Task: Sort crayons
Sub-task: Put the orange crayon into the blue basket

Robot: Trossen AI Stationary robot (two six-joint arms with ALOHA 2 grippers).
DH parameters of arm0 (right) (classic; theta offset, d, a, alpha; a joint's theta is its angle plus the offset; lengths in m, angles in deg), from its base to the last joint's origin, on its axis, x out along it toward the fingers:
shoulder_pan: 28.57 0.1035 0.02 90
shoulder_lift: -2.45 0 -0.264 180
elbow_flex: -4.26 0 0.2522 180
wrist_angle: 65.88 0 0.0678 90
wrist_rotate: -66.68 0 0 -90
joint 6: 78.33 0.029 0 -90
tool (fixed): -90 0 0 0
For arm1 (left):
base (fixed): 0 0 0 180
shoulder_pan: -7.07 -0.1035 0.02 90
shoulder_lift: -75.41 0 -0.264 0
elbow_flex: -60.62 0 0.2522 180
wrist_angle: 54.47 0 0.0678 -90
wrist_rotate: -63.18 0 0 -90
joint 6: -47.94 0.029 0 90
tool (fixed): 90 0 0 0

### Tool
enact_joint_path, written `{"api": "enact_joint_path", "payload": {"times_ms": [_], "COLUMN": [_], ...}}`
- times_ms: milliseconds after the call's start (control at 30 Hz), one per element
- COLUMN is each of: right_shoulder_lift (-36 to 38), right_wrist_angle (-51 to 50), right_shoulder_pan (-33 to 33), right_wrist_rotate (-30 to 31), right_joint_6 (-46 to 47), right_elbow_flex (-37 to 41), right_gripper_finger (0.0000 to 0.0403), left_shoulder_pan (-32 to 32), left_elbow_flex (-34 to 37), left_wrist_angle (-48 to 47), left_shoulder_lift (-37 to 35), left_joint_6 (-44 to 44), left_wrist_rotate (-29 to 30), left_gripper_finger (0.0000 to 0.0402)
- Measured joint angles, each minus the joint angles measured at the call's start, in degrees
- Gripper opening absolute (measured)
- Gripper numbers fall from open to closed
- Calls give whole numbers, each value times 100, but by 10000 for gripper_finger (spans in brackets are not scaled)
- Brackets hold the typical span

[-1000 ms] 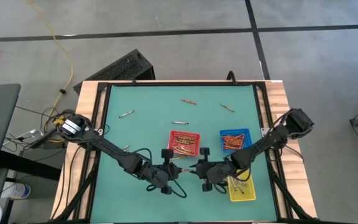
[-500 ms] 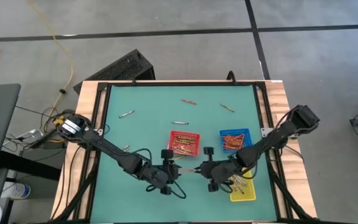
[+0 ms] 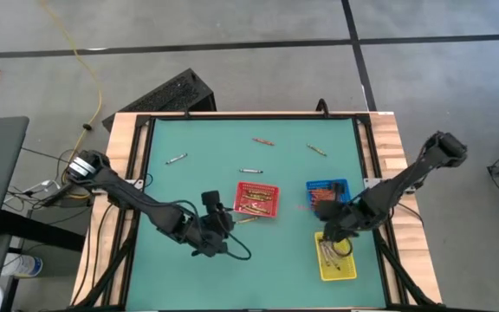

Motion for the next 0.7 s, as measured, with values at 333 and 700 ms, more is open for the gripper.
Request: {"api": "enact_joint_path", "payload": {"times_ms": [333,700], "right_shoulder_lift": [1760,2359], "right_wrist_angle": [-281,-307], "right_shoulder_pan": [0,-113], "right_wrist_rotate": [-65,-563], "right_joint_6": [554,933], "right_elbow_flex": [972,1429], "right_gripper_finger": [7,10], "left_shoulder_pan": [364,425], "left_elbow_flex": [1,535], "left_wrist_angle": [3,126], "left_shoulder_lift": [0,-103], "left_joint_6": [-216,-86], "left_wrist_rotate": [713,1268], "left_gripper_finger": [181,181]}}
